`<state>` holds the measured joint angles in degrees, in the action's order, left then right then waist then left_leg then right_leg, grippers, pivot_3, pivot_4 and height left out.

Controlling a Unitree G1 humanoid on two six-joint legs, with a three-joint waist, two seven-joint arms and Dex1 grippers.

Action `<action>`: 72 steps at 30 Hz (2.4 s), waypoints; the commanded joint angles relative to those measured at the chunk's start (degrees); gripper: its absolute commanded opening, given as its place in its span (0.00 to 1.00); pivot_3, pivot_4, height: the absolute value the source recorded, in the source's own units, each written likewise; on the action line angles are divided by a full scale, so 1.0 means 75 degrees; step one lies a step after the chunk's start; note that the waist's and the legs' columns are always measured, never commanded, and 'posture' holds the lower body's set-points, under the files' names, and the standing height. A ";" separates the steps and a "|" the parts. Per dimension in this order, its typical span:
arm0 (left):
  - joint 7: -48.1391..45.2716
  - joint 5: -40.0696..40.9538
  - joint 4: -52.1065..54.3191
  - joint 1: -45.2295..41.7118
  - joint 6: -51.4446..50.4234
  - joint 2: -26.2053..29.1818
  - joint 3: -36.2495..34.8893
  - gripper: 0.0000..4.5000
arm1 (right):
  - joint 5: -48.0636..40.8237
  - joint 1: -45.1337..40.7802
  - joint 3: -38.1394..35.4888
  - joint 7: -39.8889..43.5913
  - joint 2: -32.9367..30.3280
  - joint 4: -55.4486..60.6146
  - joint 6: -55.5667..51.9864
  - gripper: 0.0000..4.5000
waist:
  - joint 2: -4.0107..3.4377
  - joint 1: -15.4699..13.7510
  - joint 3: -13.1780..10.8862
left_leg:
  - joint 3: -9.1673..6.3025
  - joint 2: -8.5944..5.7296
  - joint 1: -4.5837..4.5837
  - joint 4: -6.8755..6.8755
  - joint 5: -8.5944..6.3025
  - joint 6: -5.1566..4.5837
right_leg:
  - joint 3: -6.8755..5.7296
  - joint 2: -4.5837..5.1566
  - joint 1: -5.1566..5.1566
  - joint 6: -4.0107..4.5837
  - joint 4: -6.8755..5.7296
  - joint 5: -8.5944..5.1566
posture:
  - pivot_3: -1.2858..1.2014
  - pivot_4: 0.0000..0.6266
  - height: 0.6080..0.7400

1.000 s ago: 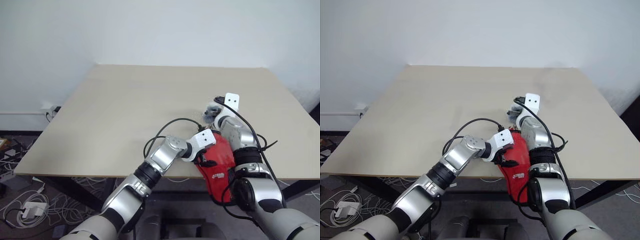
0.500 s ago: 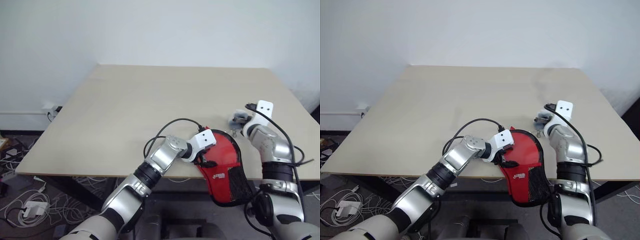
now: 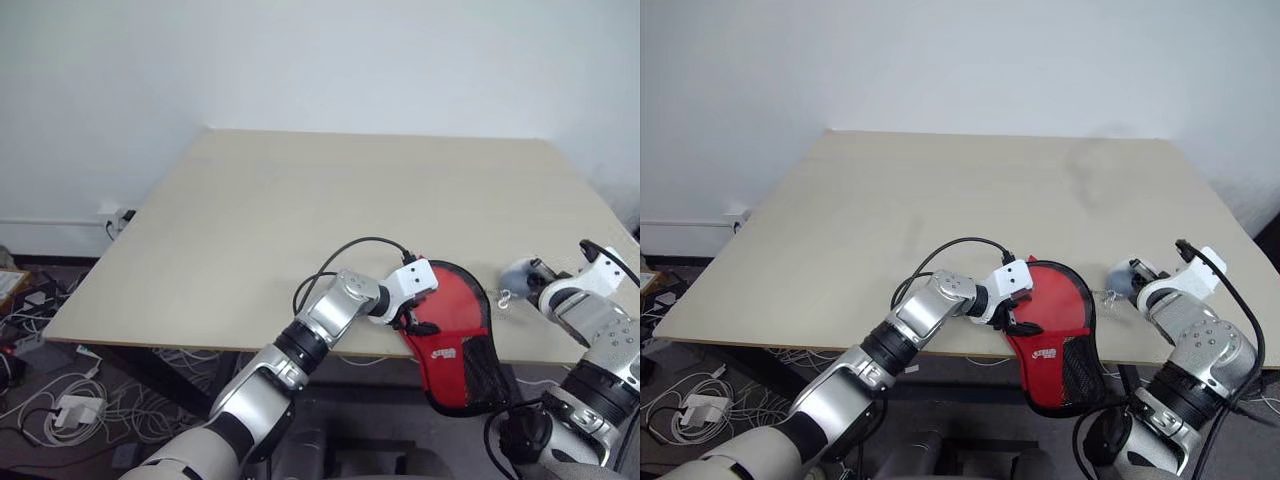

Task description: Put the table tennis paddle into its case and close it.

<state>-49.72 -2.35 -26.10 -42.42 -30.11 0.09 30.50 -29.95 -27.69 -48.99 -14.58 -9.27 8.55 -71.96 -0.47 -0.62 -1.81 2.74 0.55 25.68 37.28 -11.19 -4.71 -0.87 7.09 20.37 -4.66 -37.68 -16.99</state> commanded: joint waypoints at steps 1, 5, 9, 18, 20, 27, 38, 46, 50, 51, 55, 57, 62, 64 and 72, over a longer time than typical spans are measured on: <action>0.0053 -0.0237 -0.0610 0.0000 -0.0070 0.0075 0.0103 0.84 | 0.0155 0.0070 -0.0748 -0.0711 0.0037 0.0962 -0.0577 0.01 | -0.0009 -0.0028 0.0006 | 0.0000 0.0000 0.0000 0.0001 0.0000 -0.0001 | 0.0000 0.0001 -0.0001 0.0000 0.0001 0.0000 | 0.52 0.00 0.81; 0.0025 -0.0254 -0.0779 -0.0069 0.0053 0.0019 0.0110 0.84 | 0.0165 -0.0105 -0.1244 -0.1028 0.0289 0.1393 -0.0789 0.24 | -0.0012 -0.0052 0.0008 | 0.0002 -0.0002 0.0000 0.0004 0.0000 -0.0010 | 0.0000 0.0004 -0.0003 0.0000 0.0002 0.0000 | 0.52 0.00 0.81; -0.0023 -0.0272 -0.0879 -0.0112 0.0147 -0.0019 0.0137 0.84 | 0.0243 -0.0149 -0.1124 -0.1053 0.0298 0.1743 -0.0723 0.54 | -0.0014 -0.0026 0.0010 | 0.0004 -0.0002 0.0000 0.0005 -0.0001 -0.0011 | 0.0002 0.0004 -0.0002 0.0000 0.0002 0.0000 | 0.52 0.00 0.81; -0.0036 -0.0308 -0.1017 -0.0147 0.0277 -0.0017 0.0154 0.84 | 0.0107 -0.0069 -0.0484 -0.0441 0.0051 0.2026 -0.0212 0.99 | -0.0020 0.0011 0.0016 | 0.0008 -0.0001 -0.0001 0.0004 -0.0001 -0.0010 | 0.0006 -0.0002 0.0001 0.0000 0.0003 0.0000 | 0.52 0.00 0.81; -0.0034 -0.0307 -0.1032 -0.0160 0.0293 -0.0018 0.0143 0.84 | 0.0057 -0.0098 -0.0360 -0.0115 -0.0331 0.1821 -0.0138 0.99 | -0.0020 0.0010 0.0016 | 0.0008 0.0000 -0.0001 0.0004 -0.0001 -0.0010 | 0.0005 -0.0002 0.0001 0.0001 0.0003 -0.0001 | 0.52 0.00 0.81; 0.0012 -0.0328 -0.1077 -0.0147 0.0366 -0.0046 0.0137 0.84 | 0.0027 0.0085 0.0680 0.1240 -0.2133 0.0511 -0.0722 0.99 | -0.0019 0.0012 0.0016 | 0.0009 0.0002 -0.0001 0.0005 -0.0002 -0.0013 | 0.0006 0.0001 -0.0001 0.0003 0.0007 -0.0002 | 0.52 0.00 0.81; 0.0094 -0.0350 -0.1057 -0.0048 0.0437 -0.0109 0.0156 0.84 | -0.0042 0.0279 0.2007 0.3391 -0.3863 -0.1797 -0.0827 0.99 | -0.0012 0.0010 0.0013 | 0.0011 0.0003 0.0000 0.0017 -0.0011 -0.0028 | 0.0008 0.0011 -0.0008 0.0004 0.0019 -0.0002 | 0.52 0.00 0.81; 0.0143 -0.0369 -0.0911 0.0068 0.0406 -0.0084 0.0190 0.84 | 0.0294 0.0325 0.2452 0.3510 -0.3755 -0.2402 -0.0560 0.80 | -0.0002 0.0008 0.0015 | 0.0008 0.0002 0.0001 0.0022 -0.0012 -0.0029 | 0.0006 0.0012 -0.0012 0.0004 0.0020 -0.0002 | 0.52 0.00 0.81; 0.0207 -0.0348 -0.0926 0.0040 0.0396 -0.0108 0.0134 0.84 | 0.0324 0.0374 0.2343 0.3391 -0.3702 -0.2370 -0.0402 0.48 | 0.0002 0.0008 0.0014 | 0.0003 0.0001 0.0001 0.0025 -0.0013 -0.0030 | 0.0002 0.0014 -0.0017 0.0003 0.0022 -0.0002 | 0.52 0.00 0.81; 0.0223 -0.0344 -0.0945 0.0029 0.0399 -0.0119 0.0122 0.84 | 0.0276 0.0432 0.2338 0.3471 -0.3727 -0.2309 -0.0382 0.40 | 0.0002 0.0007 0.0014 | 0.0003 0.0001 0.0001 0.0025 -0.0013 -0.0030 | 0.0001 0.0013 -0.0017 0.0004 0.0022 -0.0002 | 0.52 0.00 0.81; 0.0245 -0.0353 -0.0972 0.0021 0.0408 -0.0149 0.0127 0.84 | -0.0189 0.0770 0.2144 0.4084 -0.3926 -0.1975 -0.0755 0.18 | 0.0004 0.0000 0.0014 | 0.0000 0.0001 0.0001 0.0031 -0.0016 -0.0033 | -0.0002 0.0014 -0.0022 0.0003 0.0025 -0.0002 | 0.52 0.00 0.81; 0.0244 -0.0349 -0.0968 0.0028 0.0406 -0.0166 0.0129 0.84 | -0.0391 0.1110 0.2191 0.4508 -0.4184 -0.1640 -0.0972 0.09 | 0.0004 -0.0018 0.0014 | -0.0001 0.0000 0.0002 0.0035 -0.0018 -0.0036 | -0.0005 0.0016 -0.0025 0.0003 0.0027 -0.0002 | 0.52 0.00 0.81; 0.0237 -0.0349 -0.0978 0.0044 0.0404 -0.0207 0.0143 0.84 | -0.1201 0.2496 0.2428 0.5942 -0.5034 -0.0214 -0.1290 0.01 | 0.0004 -0.0074 0.0013 | -0.0003 -0.0002 0.0011 0.0051 -0.0027 -0.0047 | -0.0007 0.0021 -0.0025 0.0003 0.0031 -0.0002 | 0.52 0.00 0.81; 0.0234 -0.0347 -0.1008 0.0033 0.0417 -0.0232 0.0144 0.84 | -0.1344 0.3094 0.2486 0.6424 -0.5356 0.0166 -0.1150 0.01 | 0.0007 -0.0077 0.0012 | -0.0005 -0.0001 0.0020 0.0068 -0.0036 -0.0055 | -0.0011 0.0023 -0.0026 0.0003 0.0034 -0.0002 | 0.52 0.00 0.81; 0.0213 -0.0352 -0.1096 -0.0006 0.0470 -0.0299 0.0155 0.84 | -0.1177 0.5121 0.2583 0.7841 -0.6271 0.0838 0.0130 0.01 | 0.0032 -0.0188 -0.0003 | -0.0004 -0.0004 0.0033 0.0084 -0.0052 -0.0064 | -0.0012 0.0026 -0.0026 0.0003 0.0055 -0.0005 | 0.52 0.00 0.81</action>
<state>-48.52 -2.60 -31.52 -43.34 -25.51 -3.05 30.30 -39.79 9.11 -29.47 42.17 -54.22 13.27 -72.53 -0.23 -2.03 -1.84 2.71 0.53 25.93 37.91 -11.58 -5.18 -0.96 7.27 20.18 -4.65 -37.26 -17.02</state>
